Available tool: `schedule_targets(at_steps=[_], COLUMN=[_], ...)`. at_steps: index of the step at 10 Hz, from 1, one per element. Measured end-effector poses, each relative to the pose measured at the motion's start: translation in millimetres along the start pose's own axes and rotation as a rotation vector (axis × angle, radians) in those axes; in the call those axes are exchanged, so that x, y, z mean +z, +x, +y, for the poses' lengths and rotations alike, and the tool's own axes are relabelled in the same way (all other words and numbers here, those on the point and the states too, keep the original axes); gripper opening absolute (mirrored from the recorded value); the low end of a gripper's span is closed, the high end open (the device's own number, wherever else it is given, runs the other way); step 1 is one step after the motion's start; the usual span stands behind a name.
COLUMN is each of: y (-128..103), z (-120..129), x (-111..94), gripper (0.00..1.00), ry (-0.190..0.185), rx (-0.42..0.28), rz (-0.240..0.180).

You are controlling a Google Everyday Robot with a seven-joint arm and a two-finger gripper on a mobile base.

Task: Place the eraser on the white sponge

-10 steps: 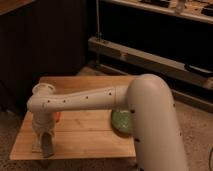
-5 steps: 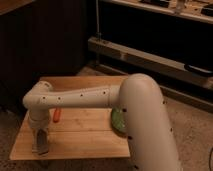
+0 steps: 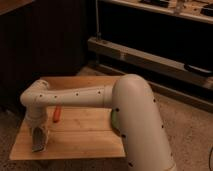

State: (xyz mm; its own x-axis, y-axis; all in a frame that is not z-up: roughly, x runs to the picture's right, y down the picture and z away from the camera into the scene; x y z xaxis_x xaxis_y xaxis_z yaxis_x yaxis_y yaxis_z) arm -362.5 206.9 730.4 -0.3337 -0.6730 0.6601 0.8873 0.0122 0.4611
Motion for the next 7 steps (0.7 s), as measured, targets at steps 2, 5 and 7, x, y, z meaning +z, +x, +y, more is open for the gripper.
schedule_targets(at_steps=[2,5,7], y=[-7.1,-6.4,-8.2], z=[7.5,6.5,7.3], x=[-0.6,3.1,3.9], gripper=[0.33,0.58,0.59], ry=[-0.005,-0.001,-0.003], rx=[-0.006,-0.006,-0.011], rz=[-0.001,-0.002,-0.001])
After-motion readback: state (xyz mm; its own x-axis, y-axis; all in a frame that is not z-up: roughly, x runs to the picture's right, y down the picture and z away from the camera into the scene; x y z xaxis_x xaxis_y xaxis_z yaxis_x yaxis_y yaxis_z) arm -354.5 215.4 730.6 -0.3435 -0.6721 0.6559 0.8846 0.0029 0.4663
